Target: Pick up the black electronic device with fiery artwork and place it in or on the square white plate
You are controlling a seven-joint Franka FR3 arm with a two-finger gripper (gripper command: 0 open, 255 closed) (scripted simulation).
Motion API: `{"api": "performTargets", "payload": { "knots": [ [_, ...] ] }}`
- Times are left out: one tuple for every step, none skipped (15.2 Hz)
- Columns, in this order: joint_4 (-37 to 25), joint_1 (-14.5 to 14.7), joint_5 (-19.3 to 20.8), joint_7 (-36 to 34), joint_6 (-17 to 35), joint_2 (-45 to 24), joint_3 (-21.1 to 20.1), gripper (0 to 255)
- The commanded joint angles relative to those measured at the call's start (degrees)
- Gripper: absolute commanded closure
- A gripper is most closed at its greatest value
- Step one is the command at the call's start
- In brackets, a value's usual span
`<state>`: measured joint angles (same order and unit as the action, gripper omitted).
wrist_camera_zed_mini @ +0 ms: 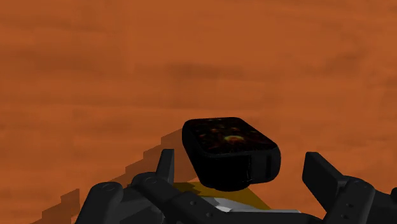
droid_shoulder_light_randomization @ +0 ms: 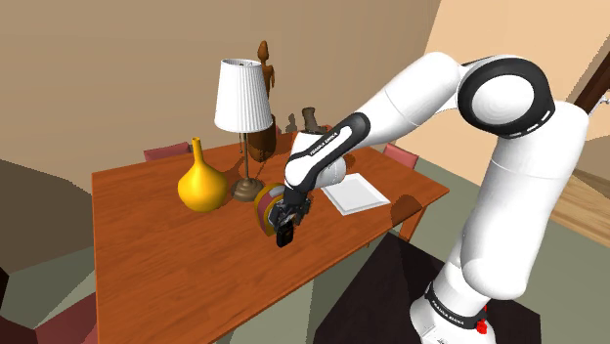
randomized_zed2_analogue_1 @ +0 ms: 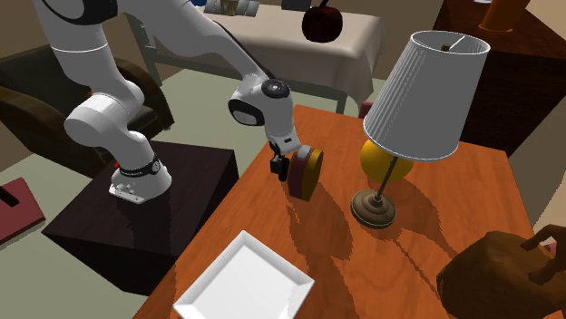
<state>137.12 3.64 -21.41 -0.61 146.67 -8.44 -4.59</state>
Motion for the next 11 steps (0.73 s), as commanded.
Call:
{"api": "performTargets", "payload": {
  "knots": [
    [0.1,0.1,-0.3,0.1,0.8,-0.6,-0.2,0],
    [0.1,0.1,-0.3,0.1,0.8,-0.6,-0.2,0],
    [0.1,0.1,-0.3,0.1,0.8,-0.6,-0.2,0],
    [0.1,0.1,-0.3,0.1,0.8,-0.6,-0.2,0],
    [0.1,0.1,-0.3,0.1,0.8,-0.6,-0.2,0],
    [0.1,0.1,-0.3,0.1,0.8,-0.6,-0.2,0],
    [0.1,0.1,-0.3,0.1,0.8,-0.6,-0.2,0],
    [0.1,0.1,-0.3,0.1,0.8,-0.6,-0.2,255],
    [0.1,0.1,-0.3,0.1,0.8,-0.6,-0.2,255],
    [0.1,0.1,-0.3,0.1,0.8,-0.6,-0.2,255],
    [0.0,0.1,-0.3,0.1,0.7,-0.7,-0.2,255]
  ]
}}
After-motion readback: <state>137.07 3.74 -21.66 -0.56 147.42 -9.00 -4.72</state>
